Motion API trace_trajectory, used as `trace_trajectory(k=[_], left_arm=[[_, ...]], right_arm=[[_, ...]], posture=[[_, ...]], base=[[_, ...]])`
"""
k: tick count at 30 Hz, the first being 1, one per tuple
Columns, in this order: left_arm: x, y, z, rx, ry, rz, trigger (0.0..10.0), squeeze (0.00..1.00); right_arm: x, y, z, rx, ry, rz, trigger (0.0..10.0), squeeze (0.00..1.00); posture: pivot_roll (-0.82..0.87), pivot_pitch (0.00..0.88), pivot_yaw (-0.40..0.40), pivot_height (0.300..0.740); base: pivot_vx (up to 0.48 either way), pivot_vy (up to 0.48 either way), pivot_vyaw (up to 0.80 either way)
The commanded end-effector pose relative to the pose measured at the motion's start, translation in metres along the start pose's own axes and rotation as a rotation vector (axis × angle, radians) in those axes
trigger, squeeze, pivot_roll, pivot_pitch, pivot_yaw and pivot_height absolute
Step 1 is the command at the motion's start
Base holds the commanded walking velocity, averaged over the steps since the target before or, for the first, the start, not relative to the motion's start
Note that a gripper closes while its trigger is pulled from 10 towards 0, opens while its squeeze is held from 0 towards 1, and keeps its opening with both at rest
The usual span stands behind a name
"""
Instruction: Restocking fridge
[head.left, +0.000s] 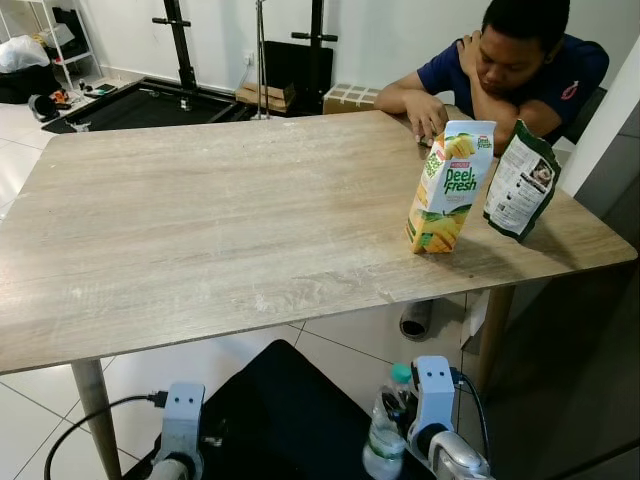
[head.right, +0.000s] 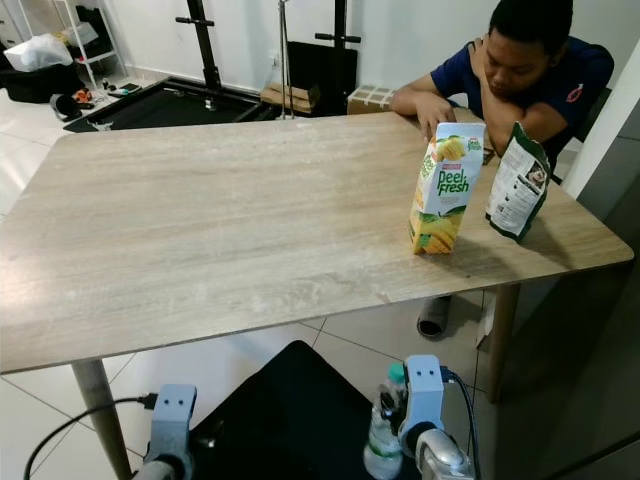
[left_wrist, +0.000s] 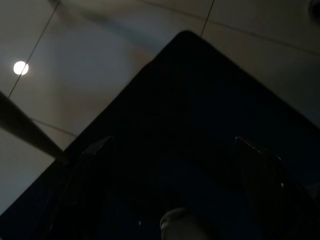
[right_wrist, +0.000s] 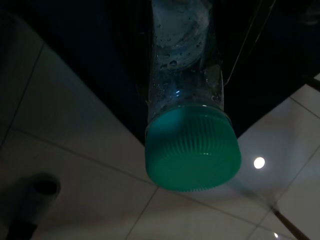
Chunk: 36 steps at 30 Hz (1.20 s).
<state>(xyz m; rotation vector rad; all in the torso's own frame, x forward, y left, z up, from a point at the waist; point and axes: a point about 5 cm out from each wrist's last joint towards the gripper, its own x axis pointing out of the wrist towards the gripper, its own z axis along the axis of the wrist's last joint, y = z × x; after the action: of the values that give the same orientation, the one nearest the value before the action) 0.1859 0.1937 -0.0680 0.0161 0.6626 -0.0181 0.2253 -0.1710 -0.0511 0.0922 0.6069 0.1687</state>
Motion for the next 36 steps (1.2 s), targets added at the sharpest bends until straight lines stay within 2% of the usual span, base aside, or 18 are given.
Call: trace_trajectory(k=[1,6,8,13,22,24,29,36], left_arm=[[-0.004,-0.001,-0.010,-0.011,0.021,0.005,10.0,0.00],[-0.004,0.001,-0.010,-0.018,0.026,0.015,10.0,0.00],[-0.003,-0.003,-0.008,-0.010,0.020,-0.005,10.0,0.00],[-0.001,-0.004,-0.006,-0.013,0.014,-0.009,10.0,0.00],[-0.004,-0.002,-0.015,-0.042,0.063,0.014,10.0,0.00],[-0.005,-0.002,-0.017,-0.039,0.070,0.009,10.0,0.00],[-0.009,0.002,-0.026,-0.037,0.115,0.031,10.0,0.00],[-0.009,0.002,-0.027,-0.018,0.132,0.005,10.0,0.00]], right_arm=[[-0.002,0.004,-0.009,0.012,0.031,0.019,10.0,0.00],[-0.004,0.008,-0.014,-0.026,0.051,0.035,10.0,0.00],[-0.004,0.004,-0.013,-0.019,0.036,-0.008,10.0,0.00],[-0.003,0.002,-0.011,-0.009,0.031,-0.026,10.0,0.00],[-0.003,0.012,-0.020,-0.053,0.101,0.054,10.0,0.00],[-0.004,0.011,-0.020,-0.042,0.100,0.047,10.0,0.00],[-0.010,0.002,-0.030,-0.081,0.143,-0.003,10.0,0.00],[-0.011,-0.003,-0.029,-0.046,0.136,-0.033,10.0,0.00]], posture=[[-0.14,0.089,0.005,0.740],[-0.13,0.082,0.008,0.740],[-0.13,0.074,0.008,0.740],[-0.12,0.071,-0.002,0.740],[-0.14,0.071,-0.007,0.740],[-0.13,0.074,-0.010,0.740],[-0.13,0.072,-0.002,0.740],[-0.13,0.076,0.009,0.740]], base=[[0.000,0.000,0.00],[0.000,0.000,0.00],[0.000,0.000,0.00],[0.000,0.000,0.00],[0.000,0.000,0.00],[0.000,0.000,0.00],[0.000,0.000,0.00],[0.000,0.000,0.00]])
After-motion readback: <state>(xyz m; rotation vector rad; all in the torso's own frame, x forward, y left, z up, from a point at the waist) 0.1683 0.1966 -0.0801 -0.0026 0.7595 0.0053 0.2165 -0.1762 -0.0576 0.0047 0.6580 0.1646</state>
